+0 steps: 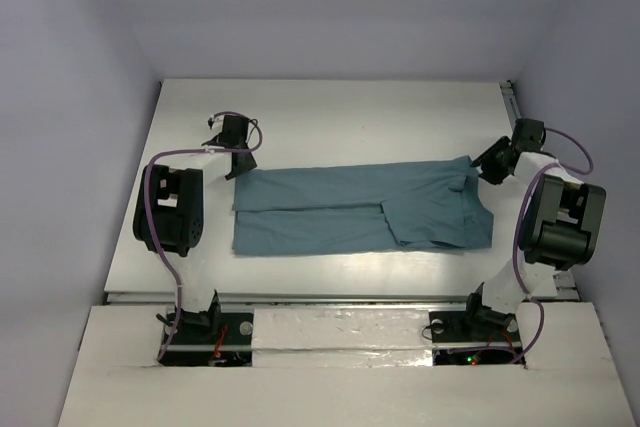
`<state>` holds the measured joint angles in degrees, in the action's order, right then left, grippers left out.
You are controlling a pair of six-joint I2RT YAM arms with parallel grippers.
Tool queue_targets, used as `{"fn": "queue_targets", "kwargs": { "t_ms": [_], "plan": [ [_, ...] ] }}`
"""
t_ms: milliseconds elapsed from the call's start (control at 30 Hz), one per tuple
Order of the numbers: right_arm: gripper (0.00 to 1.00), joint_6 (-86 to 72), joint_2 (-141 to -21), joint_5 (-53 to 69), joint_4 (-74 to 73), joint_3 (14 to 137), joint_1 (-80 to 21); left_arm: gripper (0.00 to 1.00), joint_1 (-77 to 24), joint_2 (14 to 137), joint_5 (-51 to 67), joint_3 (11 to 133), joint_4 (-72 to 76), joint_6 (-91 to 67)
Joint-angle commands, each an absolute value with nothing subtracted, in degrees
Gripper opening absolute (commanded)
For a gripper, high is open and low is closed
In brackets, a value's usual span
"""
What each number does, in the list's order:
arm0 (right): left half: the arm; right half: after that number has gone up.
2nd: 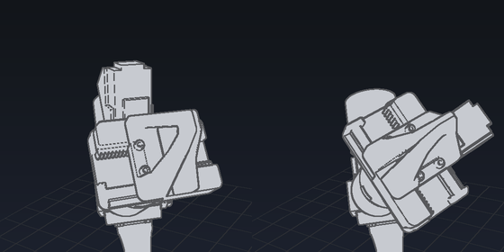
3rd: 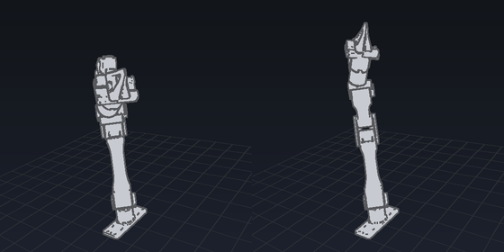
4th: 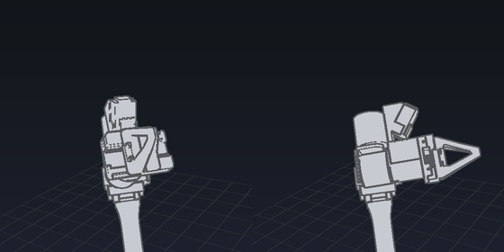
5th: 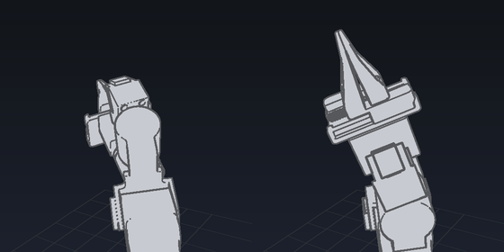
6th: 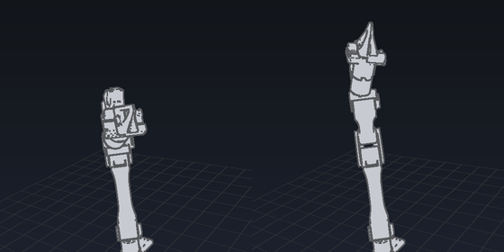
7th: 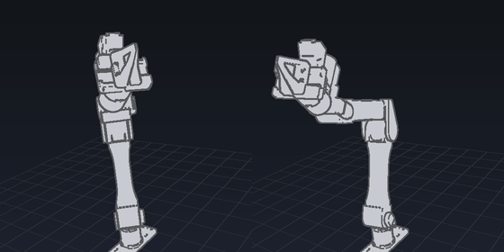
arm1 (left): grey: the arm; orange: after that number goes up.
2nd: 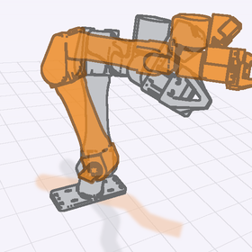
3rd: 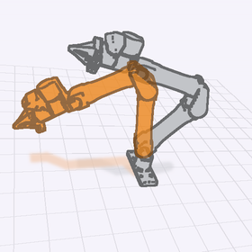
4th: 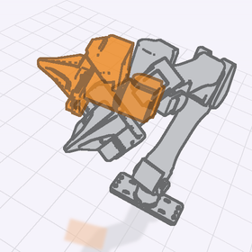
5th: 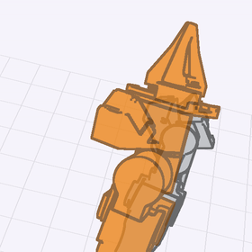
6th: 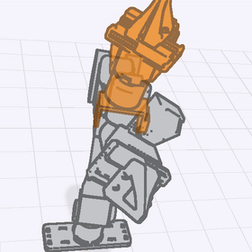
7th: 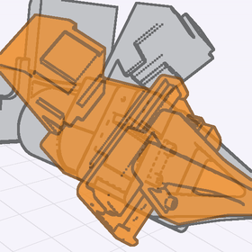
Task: Fold and stack the t-shirts
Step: Rotate the tshirt 90 degrees
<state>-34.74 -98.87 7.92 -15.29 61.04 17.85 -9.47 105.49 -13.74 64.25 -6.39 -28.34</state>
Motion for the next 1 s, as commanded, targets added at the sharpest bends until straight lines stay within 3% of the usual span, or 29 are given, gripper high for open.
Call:
{"fn": "queue_targets", "kwargs": {
  "t_ms": [0, 400, 767, 800, 967],
  "plan": [
    [0.46, -33.3, -97.3, 10.0, -13.7, 64.7, 18.4, 0.37, -9.4, 102.7, -15.4, 66.5, -9.1, -26.6],
    [0.38, -31.6, -110.0, 19.3, -16.3, 78.0, 18.4, 0.39, -16.6, 104.5, -14.7, 71.3, -10.3, -24.8],
    [0.31, -31.2, -110.6, 19.2, -16.0, 74.6, 18.4, 0.39, -17.8, 110.7, -11.7, 74.3, -10.0, -26.4],
    [0.23, -31.2, -110.7, 19.3, -15.8, 74.5, 18.4, 0.39, -17.8, 111.5, -11.1, 74.2, -9.9, -26.6],
    [0.06, -32.4, -110.1, 17.5, -15.8, 74.4, 18.4, 0.39, -16.1, 112.9, -9.5, 72.9, -9.3, -28.0]
  ]
}}
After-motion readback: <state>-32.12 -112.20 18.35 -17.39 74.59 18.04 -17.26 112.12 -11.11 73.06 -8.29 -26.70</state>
